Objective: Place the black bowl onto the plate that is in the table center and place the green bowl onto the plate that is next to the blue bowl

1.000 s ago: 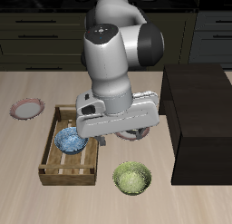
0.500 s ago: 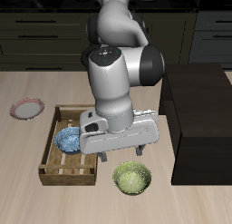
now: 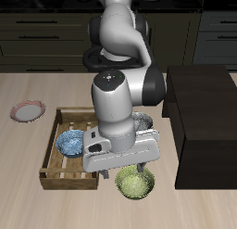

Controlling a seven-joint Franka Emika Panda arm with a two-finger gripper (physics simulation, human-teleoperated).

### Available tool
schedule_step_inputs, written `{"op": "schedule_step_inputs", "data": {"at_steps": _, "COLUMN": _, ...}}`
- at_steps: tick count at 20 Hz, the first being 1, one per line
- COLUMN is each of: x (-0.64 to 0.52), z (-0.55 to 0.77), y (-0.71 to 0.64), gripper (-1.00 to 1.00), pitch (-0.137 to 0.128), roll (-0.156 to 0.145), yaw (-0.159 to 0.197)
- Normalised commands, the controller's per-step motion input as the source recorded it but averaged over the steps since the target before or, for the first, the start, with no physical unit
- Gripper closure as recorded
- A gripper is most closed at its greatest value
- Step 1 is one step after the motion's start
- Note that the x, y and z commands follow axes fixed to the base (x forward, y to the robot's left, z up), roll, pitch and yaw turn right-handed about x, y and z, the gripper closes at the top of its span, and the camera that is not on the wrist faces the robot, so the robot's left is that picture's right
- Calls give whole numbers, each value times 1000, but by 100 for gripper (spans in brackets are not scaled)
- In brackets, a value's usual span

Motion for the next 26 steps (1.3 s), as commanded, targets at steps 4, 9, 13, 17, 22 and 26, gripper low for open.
{"op": "schedule_step_inputs", "data": {"at_steps": 4, "x": 20, "z": -320, "y": 14, "gripper": -100, "pitch": 38, "roll": -4, "yaw": 30}}
{"op": "schedule_step_inputs", "data": {"at_steps": 9, "x": 9, "z": -363, "y": 51, "gripper": -100, "pitch": 50, "roll": 1, "yaw": 11}}
{"op": "schedule_step_inputs", "data": {"at_steps": 13, "x": -46, "z": -371, "y": 67, "gripper": -100, "pitch": 51, "roll": 7, "yaw": 9}}
{"op": "schedule_step_inputs", "data": {"at_steps": 17, "x": -43, "z": -429, "y": 52, "gripper": -100, "pitch": 66, "roll": 6, "yaw": 7}}
{"op": "schedule_step_inputs", "data": {"at_steps": 22, "x": -124, "z": -360, "y": 25, "gripper": -100, "pitch": 55, "roll": 26, "yaw": 6}}
{"op": "schedule_step_inputs", "data": {"at_steps": 26, "x": -114, "z": -211, "y": -2, "gripper": 100, "pitch": 10, "roll": 1, "yaw": 4}}
